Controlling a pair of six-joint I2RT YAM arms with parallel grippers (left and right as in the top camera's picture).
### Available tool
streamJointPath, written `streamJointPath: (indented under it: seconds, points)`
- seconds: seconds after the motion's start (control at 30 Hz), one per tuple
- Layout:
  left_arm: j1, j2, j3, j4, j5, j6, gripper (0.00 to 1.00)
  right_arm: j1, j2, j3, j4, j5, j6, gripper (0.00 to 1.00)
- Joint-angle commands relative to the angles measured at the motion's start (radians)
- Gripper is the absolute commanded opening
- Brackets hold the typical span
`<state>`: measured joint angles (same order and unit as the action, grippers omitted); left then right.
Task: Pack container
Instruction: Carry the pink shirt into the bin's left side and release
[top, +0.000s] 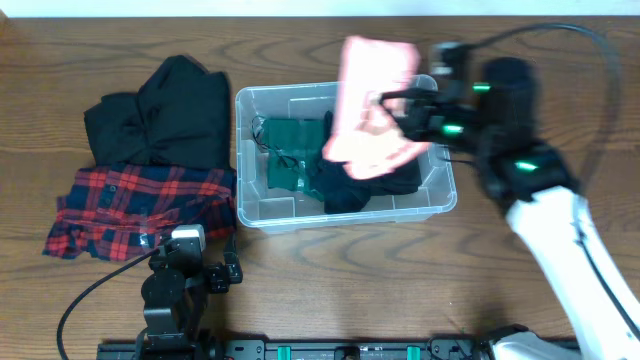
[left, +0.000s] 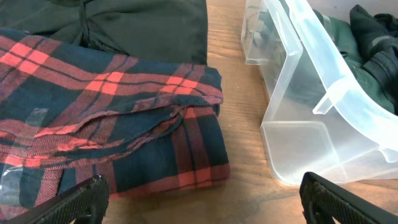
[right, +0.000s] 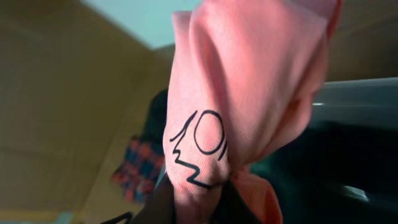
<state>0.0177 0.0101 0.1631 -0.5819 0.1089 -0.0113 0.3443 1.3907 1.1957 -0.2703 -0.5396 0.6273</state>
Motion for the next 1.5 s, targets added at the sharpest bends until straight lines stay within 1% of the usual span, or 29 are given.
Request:
streamJointPath:
  seconds: [0.0, 0.07, 0.23, 0.43, 0.47, 0.5, 0.53, 0.57, 0.6, 0.7, 0.9, 0.97, 1.03, 1.1, 1.17, 1.27, 1.3, 1.4, 1.47]
  points:
    - [-0.003, -0.007, -0.011, 0.001, 0.008, -0.008, 0.98, 0.131, 0.132, 0.000, 0.097, 0.019, 0.125, 0.01]
    - [-0.003, -0.007, -0.011, 0.001, 0.008, -0.008, 0.98, 0.182, 0.216, 0.000, 0.164, 0.029, 0.161, 0.01]
    - [-0.003, -0.007, -0.011, 0.001, 0.007, -0.008, 0.98, 0.255, 0.392, 0.000, 0.259, 0.034, 0.212, 0.01]
    - [-0.003, -0.007, -0.011, 0.001, 0.008, -0.008, 0.98, 0.305, 0.538, 0.000, 0.259, 0.026, 0.214, 0.01]
    - [-0.003, -0.007, -0.011, 0.001, 0.008, -0.008, 0.98, 0.305, 0.550, 0.000, 0.253, 0.023, 0.211, 0.02]
    - [-0.003, -0.007, -0.011, 0.001, 0.008, -0.008, 0.98, 0.305, 0.561, 0.000, 0.250, 0.023, 0.189, 0.10]
    - [-0.003, -0.007, -0.011, 0.001, 0.008, -0.008, 0.98, 0.305, 0.564, 0.000, 0.245, 0.027, 0.159, 0.21]
    - [-0.003, -0.007, -0.011, 0.001, 0.007, -0.008, 0.98, 0.304, 0.565, 0.000, 0.235, 0.041, 0.132, 0.28]
    - [-0.003, -0.007, -0.011, 0.001, 0.008, -0.008, 0.98, 0.301, 0.563, 0.000, 0.223, 0.061, 0.111, 0.33]
    - [-0.003, -0.007, -0.011, 0.001, 0.008, -0.008, 0.98, 0.285, 0.533, 0.001, 0.167, 0.152, 0.055, 0.40]
    - [-0.003, -0.007, -0.011, 0.001, 0.007, -0.008, 0.98, 0.255, 0.391, 0.001, 0.040, 0.357, -0.068, 0.43]
    - [-0.003, -0.007, -0.011, 0.001, 0.008, -0.008, 0.98, 0.256, 0.331, 0.001, 0.003, 0.426, -0.100, 0.47]
    - [-0.003, -0.007, -0.011, 0.001, 0.008, -0.008, 0.98, 0.265, 0.273, 0.001, -0.015, 0.480, -0.153, 0.54]
    - [-0.003, -0.007, -0.011, 0.001, 0.008, -0.008, 0.98, 0.277, 0.236, 0.001, -0.005, 0.483, -0.195, 0.59]
    - [-0.003, -0.007, -0.011, 0.001, 0.008, -0.008, 0.98, 0.291, 0.231, 0.001, 0.024, 0.473, -0.194, 0.59]
    - [-0.003, -0.007, -0.011, 0.001, 0.008, -0.008, 0.98, 0.324, 0.263, 0.001, 0.098, 0.437, -0.182, 0.47]
    - [-0.003, -0.007, -0.011, 0.001, 0.008, -0.008, 0.98, 0.337, 0.290, 0.001, 0.131, 0.435, -0.171, 0.40]
    - [-0.003, -0.007, -0.011, 0.001, 0.008, -0.008, 0.98, 0.359, 0.378, 0.001, 0.223, 0.438, -0.161, 0.25]
    - [-0.003, -0.007, -0.011, 0.001, 0.008, -0.008, 0.98, 0.364, 0.456, 0.001, 0.276, 0.438, -0.114, 0.21]
